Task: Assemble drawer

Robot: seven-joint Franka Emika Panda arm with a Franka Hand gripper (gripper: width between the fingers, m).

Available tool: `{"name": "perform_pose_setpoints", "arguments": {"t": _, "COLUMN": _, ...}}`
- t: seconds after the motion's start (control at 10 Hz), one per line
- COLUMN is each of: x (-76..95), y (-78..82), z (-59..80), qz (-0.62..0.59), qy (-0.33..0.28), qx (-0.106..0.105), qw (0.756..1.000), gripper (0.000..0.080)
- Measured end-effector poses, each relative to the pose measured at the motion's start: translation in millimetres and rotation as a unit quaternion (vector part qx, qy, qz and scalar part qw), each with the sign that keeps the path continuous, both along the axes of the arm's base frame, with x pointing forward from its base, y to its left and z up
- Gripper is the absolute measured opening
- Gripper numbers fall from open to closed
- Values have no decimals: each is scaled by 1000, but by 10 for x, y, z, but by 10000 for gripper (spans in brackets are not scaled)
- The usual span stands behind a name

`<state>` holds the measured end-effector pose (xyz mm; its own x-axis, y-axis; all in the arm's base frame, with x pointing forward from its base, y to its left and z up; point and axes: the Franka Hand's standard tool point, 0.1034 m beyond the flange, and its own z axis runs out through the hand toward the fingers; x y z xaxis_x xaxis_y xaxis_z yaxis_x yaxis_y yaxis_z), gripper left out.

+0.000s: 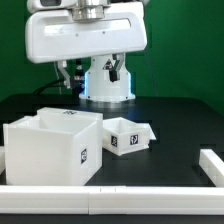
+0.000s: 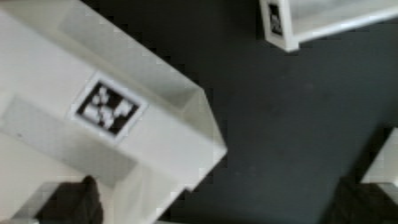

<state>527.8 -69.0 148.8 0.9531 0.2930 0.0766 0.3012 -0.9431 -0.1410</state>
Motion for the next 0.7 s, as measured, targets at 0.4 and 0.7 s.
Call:
{"name": "perform_pose_setpoints", "arguments": {"t": 0.4, "x": 34, "y": -20, "z": -30, "qz": -15, "qy": -15, "qx": -6, "qw": 1000, "gripper": 649}}
{"name": "perform_pose_setpoints", "arguments": {"t": 0.7, "x": 292, "y": -172, "z": -230, "qz": -119, "qy": -77, "qx": 2, "qw": 990, "gripper": 649}}
